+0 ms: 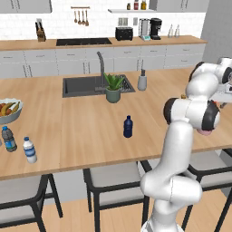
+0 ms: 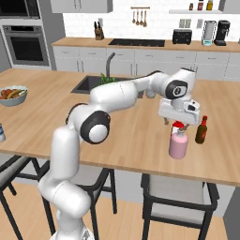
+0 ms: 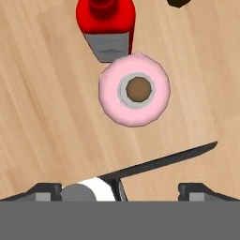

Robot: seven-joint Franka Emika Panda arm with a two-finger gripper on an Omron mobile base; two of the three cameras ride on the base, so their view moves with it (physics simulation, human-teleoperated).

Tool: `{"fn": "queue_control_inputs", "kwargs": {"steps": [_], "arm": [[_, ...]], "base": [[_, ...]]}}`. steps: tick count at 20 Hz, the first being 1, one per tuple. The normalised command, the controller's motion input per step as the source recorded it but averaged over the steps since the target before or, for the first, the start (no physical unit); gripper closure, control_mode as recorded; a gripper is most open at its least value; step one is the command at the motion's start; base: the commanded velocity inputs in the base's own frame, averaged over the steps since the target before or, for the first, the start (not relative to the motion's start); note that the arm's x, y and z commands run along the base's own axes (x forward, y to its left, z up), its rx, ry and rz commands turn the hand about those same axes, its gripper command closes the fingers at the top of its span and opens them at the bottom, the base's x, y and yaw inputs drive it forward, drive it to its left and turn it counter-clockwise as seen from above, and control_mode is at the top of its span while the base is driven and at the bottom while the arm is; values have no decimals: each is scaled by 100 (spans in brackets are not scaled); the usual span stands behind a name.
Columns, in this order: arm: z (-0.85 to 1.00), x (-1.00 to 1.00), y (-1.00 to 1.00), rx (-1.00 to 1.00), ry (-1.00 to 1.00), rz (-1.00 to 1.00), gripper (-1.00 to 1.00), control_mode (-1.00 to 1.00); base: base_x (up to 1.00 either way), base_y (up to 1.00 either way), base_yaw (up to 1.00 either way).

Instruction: Move the plastic bottles in the middle to the plastics group, and the glass bottles in the middle to the glass group.

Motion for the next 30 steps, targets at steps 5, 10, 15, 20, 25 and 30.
{"fn": "queue_control_inputs", "kwargs": {"steps": [5,10,15,20,25,30], "arm": [[8,-57,72,-10,-8,-2,-100,-100],[8,-25,95,-12,-5,-1,-100,-100],[17,4,60,-2,0,0,-100,-100],[7,19,76,0,0,0,-100,-100],[6,17,69,0,0,0,-100,-100],[0,23,63,0,0,0,-100,-100]], "base": [[0,0,0],[0,0,0],[0,0,0],[0,0,0],[0,0,0],[0,0,0]]}}
